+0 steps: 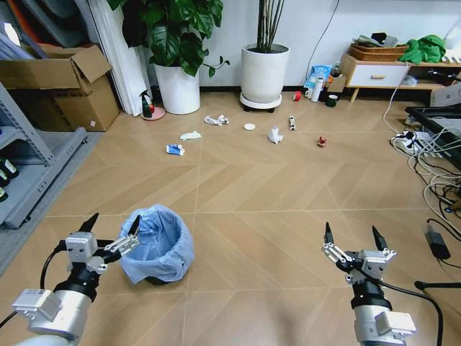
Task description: Pick up the trash bin and place the garbage on the floor into it.
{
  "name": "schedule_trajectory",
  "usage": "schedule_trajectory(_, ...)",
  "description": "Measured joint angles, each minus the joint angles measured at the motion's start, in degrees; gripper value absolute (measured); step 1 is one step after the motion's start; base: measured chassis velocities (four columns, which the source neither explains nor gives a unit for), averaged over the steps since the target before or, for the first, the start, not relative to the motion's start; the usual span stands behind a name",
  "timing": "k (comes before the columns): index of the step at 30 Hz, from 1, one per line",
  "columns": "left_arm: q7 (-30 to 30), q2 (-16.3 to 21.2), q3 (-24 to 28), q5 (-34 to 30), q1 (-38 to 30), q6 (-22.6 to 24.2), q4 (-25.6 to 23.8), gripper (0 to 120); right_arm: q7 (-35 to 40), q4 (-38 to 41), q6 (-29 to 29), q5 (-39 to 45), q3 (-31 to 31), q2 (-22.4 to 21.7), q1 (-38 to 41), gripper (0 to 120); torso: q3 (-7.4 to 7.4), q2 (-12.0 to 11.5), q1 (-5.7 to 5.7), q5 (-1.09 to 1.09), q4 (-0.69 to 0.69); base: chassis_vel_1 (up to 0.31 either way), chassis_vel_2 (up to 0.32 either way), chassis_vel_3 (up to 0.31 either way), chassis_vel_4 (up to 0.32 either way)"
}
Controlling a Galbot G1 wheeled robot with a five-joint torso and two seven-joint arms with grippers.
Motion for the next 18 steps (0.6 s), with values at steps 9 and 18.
schedule_trajectory(9,-0.6,2.8,-0.4,-2.3,-1.0,0.7,0.9,100,0.0,-0.3,0.0,-0.3,-0.2,0.4,-0.3,100,0.00,0.0,0.00,0.00,0.00,0.000,0.000,0.000,0.000)
schedule_trajectory(18,-2.9,6.1,-0.2,-4.7,-2.1,4.0,1.6,100,0.0,-0.4,0.0,-0.6,-0.2,0.6,-0.5,100,0.00,0.0,0.00,0.00,0.00,0.000,0.000,0.000,0.000)
